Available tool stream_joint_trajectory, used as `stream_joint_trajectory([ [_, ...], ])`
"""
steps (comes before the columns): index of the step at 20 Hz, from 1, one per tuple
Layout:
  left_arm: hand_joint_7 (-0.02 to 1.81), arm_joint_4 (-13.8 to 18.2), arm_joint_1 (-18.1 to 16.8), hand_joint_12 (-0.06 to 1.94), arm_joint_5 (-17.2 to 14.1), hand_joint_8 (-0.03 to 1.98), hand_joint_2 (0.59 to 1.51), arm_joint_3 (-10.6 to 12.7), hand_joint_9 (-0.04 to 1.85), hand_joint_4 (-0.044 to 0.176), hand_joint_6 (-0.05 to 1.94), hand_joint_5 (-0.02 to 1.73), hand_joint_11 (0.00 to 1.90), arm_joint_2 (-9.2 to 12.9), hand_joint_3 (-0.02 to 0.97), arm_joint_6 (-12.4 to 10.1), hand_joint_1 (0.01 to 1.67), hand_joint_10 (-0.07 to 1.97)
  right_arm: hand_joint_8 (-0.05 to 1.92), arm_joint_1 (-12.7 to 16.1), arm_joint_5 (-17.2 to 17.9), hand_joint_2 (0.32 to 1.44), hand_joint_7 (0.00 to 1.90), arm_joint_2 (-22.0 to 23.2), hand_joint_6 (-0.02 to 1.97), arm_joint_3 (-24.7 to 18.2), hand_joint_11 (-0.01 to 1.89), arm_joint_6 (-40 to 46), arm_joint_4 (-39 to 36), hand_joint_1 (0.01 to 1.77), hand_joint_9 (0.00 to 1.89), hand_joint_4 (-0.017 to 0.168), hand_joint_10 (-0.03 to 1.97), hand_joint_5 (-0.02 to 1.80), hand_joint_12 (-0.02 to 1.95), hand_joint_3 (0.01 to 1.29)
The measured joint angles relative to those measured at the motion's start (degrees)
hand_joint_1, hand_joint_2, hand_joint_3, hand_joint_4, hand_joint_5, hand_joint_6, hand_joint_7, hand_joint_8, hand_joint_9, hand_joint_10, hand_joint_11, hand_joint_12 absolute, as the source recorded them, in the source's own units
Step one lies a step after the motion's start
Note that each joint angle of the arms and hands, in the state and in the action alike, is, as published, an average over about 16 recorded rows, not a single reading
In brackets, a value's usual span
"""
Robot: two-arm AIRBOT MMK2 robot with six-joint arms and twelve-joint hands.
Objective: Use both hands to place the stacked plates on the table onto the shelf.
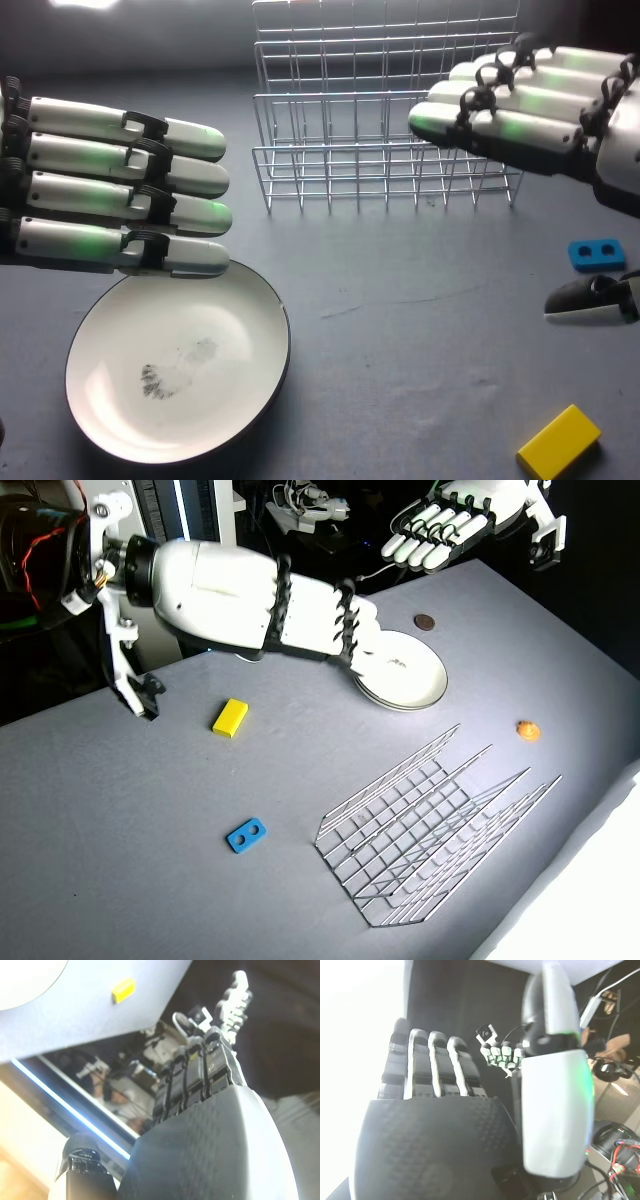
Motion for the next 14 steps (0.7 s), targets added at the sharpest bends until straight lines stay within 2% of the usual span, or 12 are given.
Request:
stream_joint_trajectory([
  [5, 0.07, 2.4, -1.0, -0.01, 0.6, 0.02, 1.027, 0.0, 0.02, 0.005, 0.00, 0.06, 0.02, -0.3, 0.026, -2.8, 0.02, 0.01, 0.01, 0.2, -1.3, 0.92, 0.02, 0.0, 0.02, 0.2, 0.02, 2.5, -2.8, 1.03, 0.02, 0.001, 0.01, 0.02, 0.26, 0.02],
  [14, 0.06, 6.5, 1.0, -0.01, 2.2, 0.02, 1.043, 0.1, 0.02, 0.004, 0.00, 0.06, 0.02, -0.8, 0.024, -3.0, 0.02, 0.01, 0.01, 0.9, -2.9, 0.95, 0.02, -0.1, 0.02, 0.7, 0.01, 8.2, -8.1, 0.97, 0.02, 0.001, 0.01, 0.02, 0.37, 0.02],
])
